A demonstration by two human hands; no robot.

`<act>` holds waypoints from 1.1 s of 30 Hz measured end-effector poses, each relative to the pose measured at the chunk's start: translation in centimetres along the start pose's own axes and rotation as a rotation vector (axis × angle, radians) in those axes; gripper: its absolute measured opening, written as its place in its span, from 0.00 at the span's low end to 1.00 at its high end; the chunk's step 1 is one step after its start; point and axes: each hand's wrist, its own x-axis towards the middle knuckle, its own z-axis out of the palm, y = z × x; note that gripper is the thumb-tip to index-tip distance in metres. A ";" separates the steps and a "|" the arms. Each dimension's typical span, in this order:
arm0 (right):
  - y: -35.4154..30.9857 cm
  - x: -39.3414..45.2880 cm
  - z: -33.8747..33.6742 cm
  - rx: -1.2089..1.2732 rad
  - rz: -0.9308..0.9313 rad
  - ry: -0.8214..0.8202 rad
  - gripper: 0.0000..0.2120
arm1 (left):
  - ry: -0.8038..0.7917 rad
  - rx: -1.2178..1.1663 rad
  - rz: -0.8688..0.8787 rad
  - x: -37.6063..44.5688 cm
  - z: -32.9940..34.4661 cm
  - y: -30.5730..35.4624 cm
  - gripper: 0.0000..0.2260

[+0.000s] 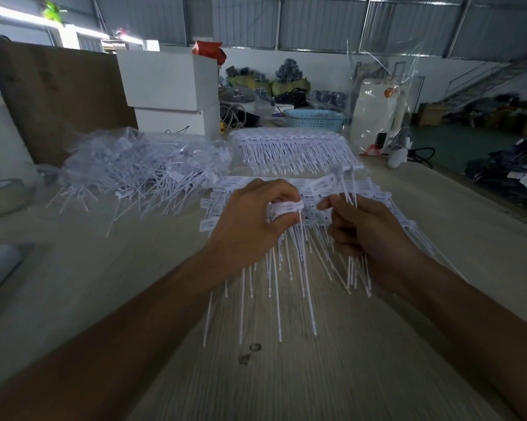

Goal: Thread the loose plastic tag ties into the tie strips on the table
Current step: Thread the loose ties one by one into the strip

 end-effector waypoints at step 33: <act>0.1 -0.2 0.2 -0.203 -0.031 -0.069 0.19 | -0.097 0.192 0.105 -0.3 -0.1 -0.9 0.09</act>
